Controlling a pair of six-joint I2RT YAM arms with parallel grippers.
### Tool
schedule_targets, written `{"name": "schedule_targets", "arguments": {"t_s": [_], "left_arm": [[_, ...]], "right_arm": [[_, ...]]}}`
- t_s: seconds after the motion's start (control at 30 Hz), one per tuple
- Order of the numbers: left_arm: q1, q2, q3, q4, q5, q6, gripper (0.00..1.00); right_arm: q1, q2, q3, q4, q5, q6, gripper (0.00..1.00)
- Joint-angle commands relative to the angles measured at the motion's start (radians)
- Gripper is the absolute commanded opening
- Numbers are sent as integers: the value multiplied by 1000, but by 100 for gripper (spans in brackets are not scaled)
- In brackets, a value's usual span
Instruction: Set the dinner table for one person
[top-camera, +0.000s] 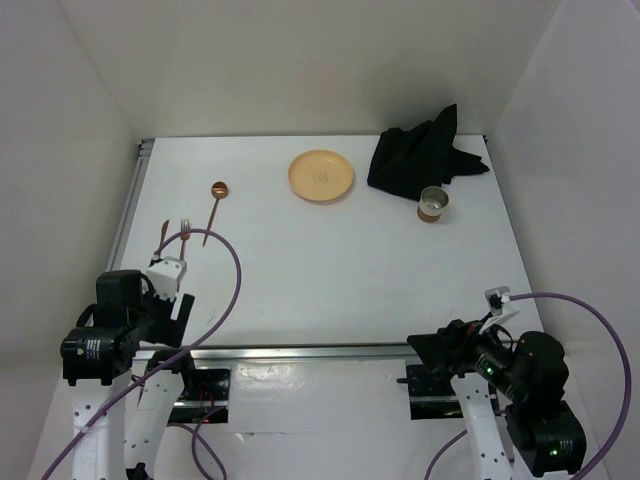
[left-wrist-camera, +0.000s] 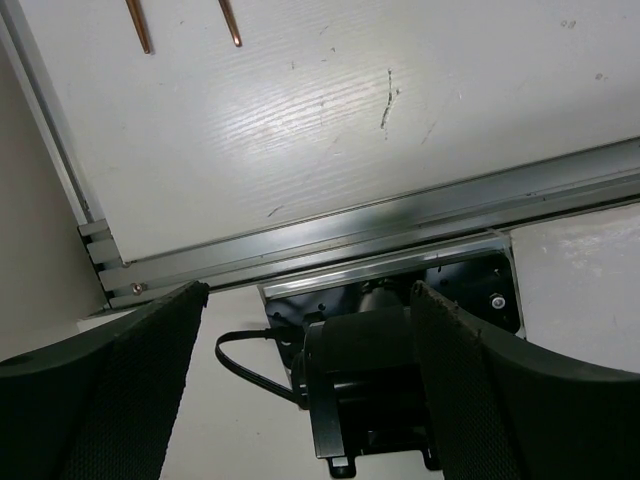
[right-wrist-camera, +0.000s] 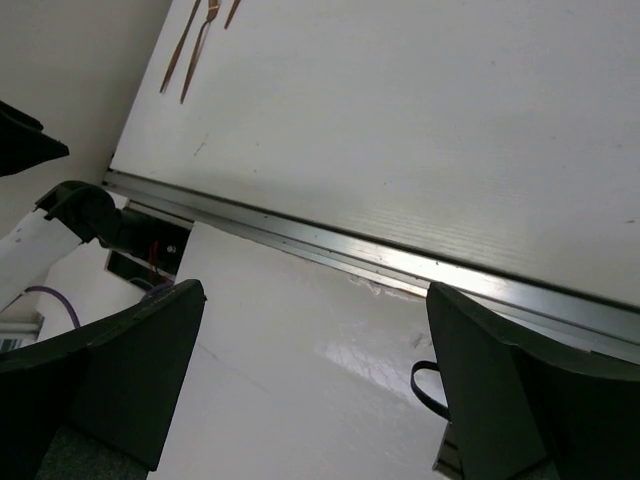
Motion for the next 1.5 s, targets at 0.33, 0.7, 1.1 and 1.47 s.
{"name": "schedule_targets", "arguments": {"t_s": [0.33, 0.7, 1.1, 1.47], "left_arm": [[6, 106, 178, 256, -118, -20, 100], [6, 544, 404, 496, 70, 85, 100], [-14, 712, 370, 579, 208, 46, 100], [-23, 802, 403, 568, 65, 46, 100]], "right_arm": [[3, 466, 362, 144, 236, -19, 100], [3, 1027, 372, 738, 528, 156, 100], [-147, 2039, 1093, 802, 546, 103, 100], [-198, 2362, 1217, 1009, 383, 43, 100]]}}
